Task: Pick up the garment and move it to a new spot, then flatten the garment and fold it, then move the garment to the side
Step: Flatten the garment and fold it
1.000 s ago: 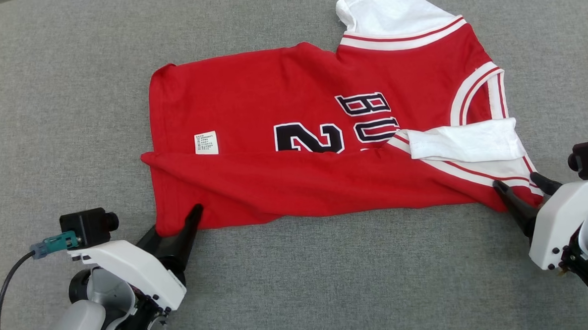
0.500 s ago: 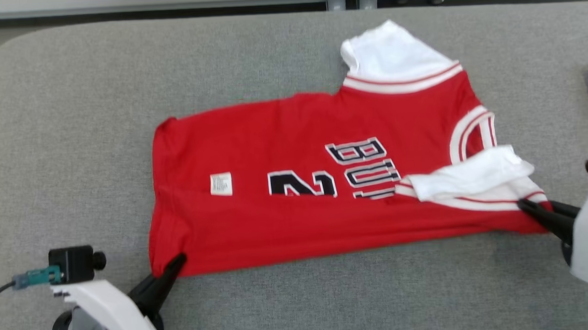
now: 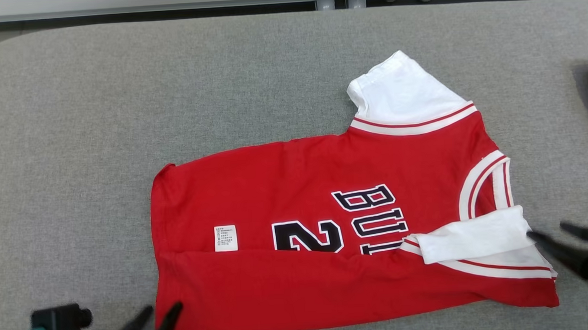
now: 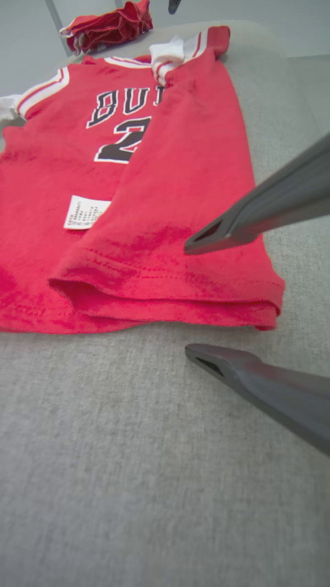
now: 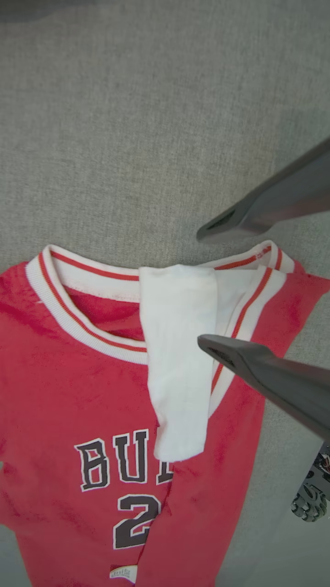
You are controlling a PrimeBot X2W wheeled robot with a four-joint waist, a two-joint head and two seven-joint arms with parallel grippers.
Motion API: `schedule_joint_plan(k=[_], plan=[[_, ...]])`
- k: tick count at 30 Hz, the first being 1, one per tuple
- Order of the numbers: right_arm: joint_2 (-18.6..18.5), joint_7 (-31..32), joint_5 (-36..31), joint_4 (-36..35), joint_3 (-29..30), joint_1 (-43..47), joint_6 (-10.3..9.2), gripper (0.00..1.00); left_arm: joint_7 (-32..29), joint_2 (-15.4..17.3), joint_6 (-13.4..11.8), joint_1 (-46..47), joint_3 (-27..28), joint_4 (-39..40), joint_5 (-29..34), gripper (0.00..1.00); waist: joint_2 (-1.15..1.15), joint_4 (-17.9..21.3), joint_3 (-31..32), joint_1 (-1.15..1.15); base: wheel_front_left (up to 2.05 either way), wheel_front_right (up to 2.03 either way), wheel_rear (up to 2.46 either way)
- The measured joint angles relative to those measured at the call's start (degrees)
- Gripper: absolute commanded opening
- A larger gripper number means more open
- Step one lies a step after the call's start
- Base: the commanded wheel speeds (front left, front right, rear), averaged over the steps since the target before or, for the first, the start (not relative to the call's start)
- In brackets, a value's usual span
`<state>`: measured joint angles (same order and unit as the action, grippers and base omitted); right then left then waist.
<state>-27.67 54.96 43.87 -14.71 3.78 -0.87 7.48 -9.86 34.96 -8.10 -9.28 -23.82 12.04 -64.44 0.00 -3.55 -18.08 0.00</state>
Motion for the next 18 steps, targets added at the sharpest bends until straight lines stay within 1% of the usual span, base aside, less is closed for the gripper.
schedule_joint_plan(k=[1, 2, 4, 6, 8, 10, 12, 16, 18], plan=[[-0.26, 0.38, 0.12, -1.27, 0.56, -1.32, 0.0, 1.0, 0.41, 0.7, -0.43, 0.23, 0.83, 1.14, 0.53, 1.0, 0.0, 0.0, -0.35, 0.0, 0.0, 0.0, 0.0], [-0.26, 0.38, 0.12, -1.27, 0.56, -1.32, 0.0, 1.0, 0.41, 0.7, -0.43, 0.23, 0.83, 1.14, 0.53, 1.0, 0.0, 0.0, -0.35, 0.0, 0.0, 0.0, 0.0], [-1.7, 1.49, -0.11, -3.07, 1.21, -5.37, 0.01, 1.0, 0.3, 2.18, -1.2, 1.94, 1.96, 3.23, 1.78, 1.0, 0.0, -0.04, -1.29, 0.0, 0.0, 0.0, 0.0], [-3.12, 2.1, -1.44, -3.43, 1.04, -10.73, 0.01, 1.0, -0.76, 3.18, -1.41, 6.6, 2.74, 4.37, 2.99, 1.0, 0.0, -0.33, -2.47, 0.0, 0.0, 0.0, 0.0], [-2.77, 2.76, -2.58, -2.07, -0.53, -16.86, 0.0, 1.0, -2.55, 3.35, -1.54, 12.24, 2.24, 4.22, 4.68, 1.0, 0.0, -0.88, -3.72, 0.0, 0.0, 0.0, 0.0], [-1.94, 2.85, -5.52, 1.15, -3.16, -23.05, 0.01, 1.0, -4.66, 2.35, -1.51, 18.11, 0.57, 2.42, 5.94, 1.0, 0.0, -1.63, -4.98, 0.0, 0.0, 0.0, 0.0], [-0.23, 2.99, -8.27, 5.5, -5.84, -29.34, 0.01, 1.0, -6.91, 0.47, -0.99, 23.6, -1.66, -0.49, 7.33, 1.0, 0.0, -2.47, -6.33, 0.0, 0.0, 0.0, 0.0], [2.48, 1.58, -13.47, 14.99, -10.38, -39.39, 0.01, 1.0, -10.39, -3.09, 1.79, 33.69, -6.43, -7.67, 10.12, 1.0, 0.0, -5.13, -8.5, 0.01, 0.0, 0.0, 0.0], [3.36, 0.3, -15.64, 19.5, -12.94, -42.46, 0.01, 1.0, -11.37, -4.87, 3.49, 36.72, -8.21, -11.16, 10.61, 1.0, 0.0, -6.62, -9.29, 0.0, 0.0, 0.0, 0.0]])
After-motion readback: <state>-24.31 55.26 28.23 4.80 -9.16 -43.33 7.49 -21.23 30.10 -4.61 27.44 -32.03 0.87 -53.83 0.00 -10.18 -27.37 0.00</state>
